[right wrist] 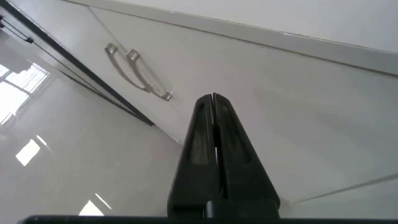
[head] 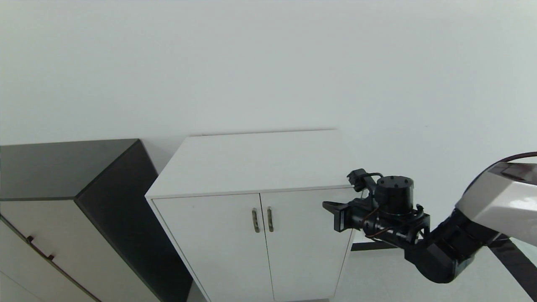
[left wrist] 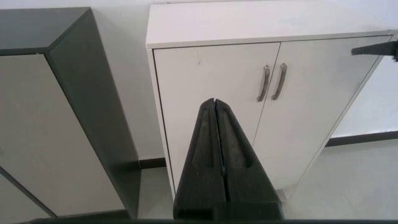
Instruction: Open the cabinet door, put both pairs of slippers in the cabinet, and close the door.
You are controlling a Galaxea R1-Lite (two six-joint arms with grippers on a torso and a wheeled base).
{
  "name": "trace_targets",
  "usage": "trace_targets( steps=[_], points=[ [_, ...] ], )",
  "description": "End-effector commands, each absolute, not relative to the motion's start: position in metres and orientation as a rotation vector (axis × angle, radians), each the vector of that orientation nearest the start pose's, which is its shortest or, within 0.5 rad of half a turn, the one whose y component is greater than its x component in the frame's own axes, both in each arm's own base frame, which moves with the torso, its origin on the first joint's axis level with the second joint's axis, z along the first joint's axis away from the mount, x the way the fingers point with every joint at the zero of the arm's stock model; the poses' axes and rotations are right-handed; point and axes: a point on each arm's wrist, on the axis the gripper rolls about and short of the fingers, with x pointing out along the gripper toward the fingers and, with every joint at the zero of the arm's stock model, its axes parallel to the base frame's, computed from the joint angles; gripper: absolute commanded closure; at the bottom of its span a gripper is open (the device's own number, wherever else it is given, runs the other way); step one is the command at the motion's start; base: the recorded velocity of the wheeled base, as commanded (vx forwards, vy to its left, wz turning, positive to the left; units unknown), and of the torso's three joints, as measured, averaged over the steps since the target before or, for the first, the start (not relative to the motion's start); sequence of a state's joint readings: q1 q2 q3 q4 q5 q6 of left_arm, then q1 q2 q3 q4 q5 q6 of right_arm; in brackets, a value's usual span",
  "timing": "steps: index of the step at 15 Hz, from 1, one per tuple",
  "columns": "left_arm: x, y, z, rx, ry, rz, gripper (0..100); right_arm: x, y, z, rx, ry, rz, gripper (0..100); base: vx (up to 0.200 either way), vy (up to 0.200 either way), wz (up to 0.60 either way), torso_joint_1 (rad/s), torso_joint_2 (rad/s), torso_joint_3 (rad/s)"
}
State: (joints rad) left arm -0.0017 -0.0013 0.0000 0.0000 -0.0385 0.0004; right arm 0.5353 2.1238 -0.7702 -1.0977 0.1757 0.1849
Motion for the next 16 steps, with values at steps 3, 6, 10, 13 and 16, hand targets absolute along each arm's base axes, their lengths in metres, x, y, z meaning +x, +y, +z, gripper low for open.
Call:
trace_targets(
  steps=[3, 6, 10, 13, 16],
  points=[
    [-0.023, -0.001, 0.075, 0.0, 0.0, -0.04, 100, 0.264, 0.156, 0.106, 0.044, 0.265, 0.525, 100, 0.0, 0.0, 0.0, 0.0, 0.0, 0.0],
    [-0.023, -0.001, 0.075, -0.002, 0.0, -0.04, 100, 0.229, 0.127, 0.11, -0.054, 0.264, 0.388, 100, 0.0, 0.0, 0.0, 0.0, 0.0, 0.0],
    [-0.023, -0.001, 0.075, -0.002, 0.0, -0.04, 100, 0.202, 0.095, 0.103, -0.115, 0.306, 0.233, 100, 0.0, 0.0, 0.0, 0.0, 0.0, 0.0],
    [-0.023, -0.001, 0.075, -0.002, 0.0, -0.04, 100, 0.182, 0.078, 0.101, -0.116, 0.327, 0.2, 100, 0.0, 0.0, 0.0, 0.0, 0.0, 0.0],
    [-0.023, -0.001, 0.075, -0.002, 0.0, -0.04, 100, 0.161, 0.067, 0.097, -0.121, 0.341, 0.193, 100, 0.0, 0.0, 0.0, 0.0, 0.0, 0.0]
  ],
)
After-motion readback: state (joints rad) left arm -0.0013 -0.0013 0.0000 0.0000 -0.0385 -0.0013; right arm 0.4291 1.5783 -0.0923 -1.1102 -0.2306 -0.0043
